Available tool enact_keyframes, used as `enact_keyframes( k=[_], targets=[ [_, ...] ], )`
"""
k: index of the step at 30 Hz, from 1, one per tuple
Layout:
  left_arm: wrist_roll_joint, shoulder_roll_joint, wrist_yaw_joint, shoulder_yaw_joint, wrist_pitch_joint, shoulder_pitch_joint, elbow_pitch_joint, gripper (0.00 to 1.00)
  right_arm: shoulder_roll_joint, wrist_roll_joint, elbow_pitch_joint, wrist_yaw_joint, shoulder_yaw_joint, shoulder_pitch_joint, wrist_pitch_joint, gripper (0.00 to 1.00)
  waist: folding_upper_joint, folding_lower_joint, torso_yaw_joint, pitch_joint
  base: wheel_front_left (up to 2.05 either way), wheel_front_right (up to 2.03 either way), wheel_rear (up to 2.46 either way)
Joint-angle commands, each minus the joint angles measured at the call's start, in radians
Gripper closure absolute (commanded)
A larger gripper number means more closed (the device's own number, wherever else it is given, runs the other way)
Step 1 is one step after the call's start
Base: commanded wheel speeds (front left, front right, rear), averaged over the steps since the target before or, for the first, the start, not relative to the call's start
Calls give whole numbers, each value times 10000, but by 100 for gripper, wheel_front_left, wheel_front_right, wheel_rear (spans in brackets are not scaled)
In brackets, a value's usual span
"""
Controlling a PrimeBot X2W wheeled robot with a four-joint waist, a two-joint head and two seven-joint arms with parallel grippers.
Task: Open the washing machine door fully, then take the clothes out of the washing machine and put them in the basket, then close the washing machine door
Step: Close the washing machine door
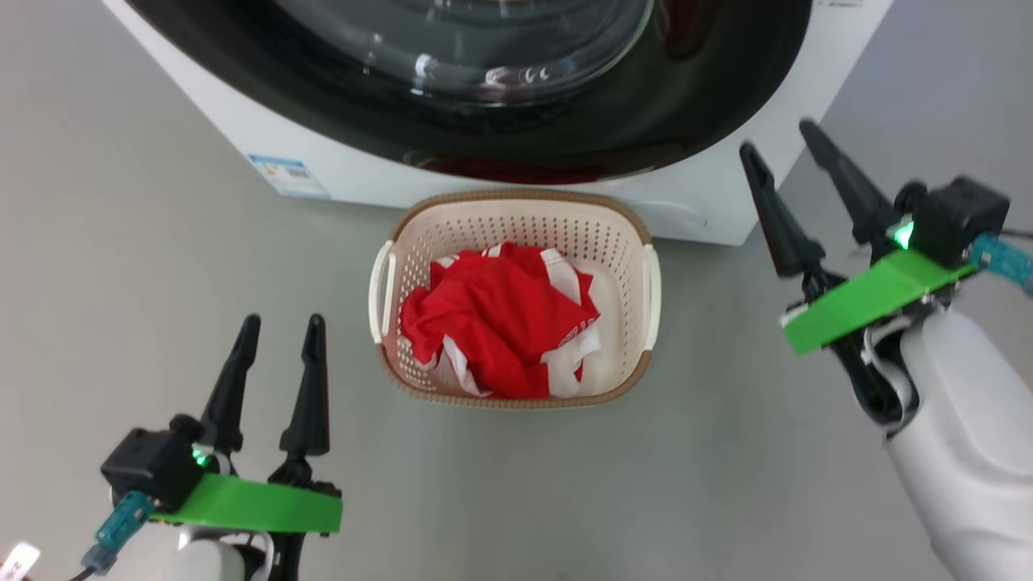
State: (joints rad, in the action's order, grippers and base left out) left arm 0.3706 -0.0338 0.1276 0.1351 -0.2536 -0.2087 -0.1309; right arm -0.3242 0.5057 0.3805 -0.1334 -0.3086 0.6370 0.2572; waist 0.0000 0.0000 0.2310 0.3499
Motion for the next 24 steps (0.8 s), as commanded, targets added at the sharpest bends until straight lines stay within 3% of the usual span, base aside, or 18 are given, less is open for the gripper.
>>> enact_keyframes(
  k=[1,24],
  targets=[
    [-58,-273,31,-373,-82,113,150,0,9,121,-289,27,-127,-294,46,0,0,0,-340,-459,0,0,0],
    [-144,-790,31,-1394,-82,1591,-697,0,220,-23,-754,27,587,-3860,46,0,0,0,-2266,-2654,0,0,0]
  ],
)
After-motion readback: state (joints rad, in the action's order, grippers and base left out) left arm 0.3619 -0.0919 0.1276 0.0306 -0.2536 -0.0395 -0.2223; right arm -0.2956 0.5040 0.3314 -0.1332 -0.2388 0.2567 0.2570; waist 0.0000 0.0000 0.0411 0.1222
